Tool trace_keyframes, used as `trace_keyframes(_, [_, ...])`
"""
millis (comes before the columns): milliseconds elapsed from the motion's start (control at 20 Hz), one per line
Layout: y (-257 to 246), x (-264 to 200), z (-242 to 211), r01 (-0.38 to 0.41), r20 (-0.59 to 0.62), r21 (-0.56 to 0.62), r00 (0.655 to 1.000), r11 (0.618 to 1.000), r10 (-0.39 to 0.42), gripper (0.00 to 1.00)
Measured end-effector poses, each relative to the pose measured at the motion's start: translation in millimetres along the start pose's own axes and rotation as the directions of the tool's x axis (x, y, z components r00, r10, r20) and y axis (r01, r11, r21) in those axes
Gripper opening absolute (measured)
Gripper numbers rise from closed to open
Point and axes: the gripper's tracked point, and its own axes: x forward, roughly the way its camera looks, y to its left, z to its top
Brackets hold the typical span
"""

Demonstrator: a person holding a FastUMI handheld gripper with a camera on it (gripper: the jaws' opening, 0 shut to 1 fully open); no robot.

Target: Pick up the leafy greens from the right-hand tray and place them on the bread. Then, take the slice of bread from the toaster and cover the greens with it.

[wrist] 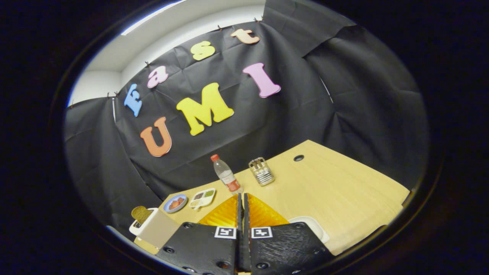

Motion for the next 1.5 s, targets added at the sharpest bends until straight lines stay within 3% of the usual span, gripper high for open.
trace_keyframes(350, [97.1,25.6,-52.5,-0.115,-0.052,0.01,0.992,0.993,0.115,0.0])
trace_keyframes(800, [199.8,53.5,-141.2,-0.247,-0.15,0.065,0.955,0.967,0.254,0.0])
trace_keyframes(1050, [208.0,58.1,-168.4,-0.273,-0.177,0.165,0.937,0.948,0.301,0.0])
trace_keyframes(1500, [142.8,69.9,-170.3,-0.166,-0.155,0.112,0.971,0.98,0.183,0.0])
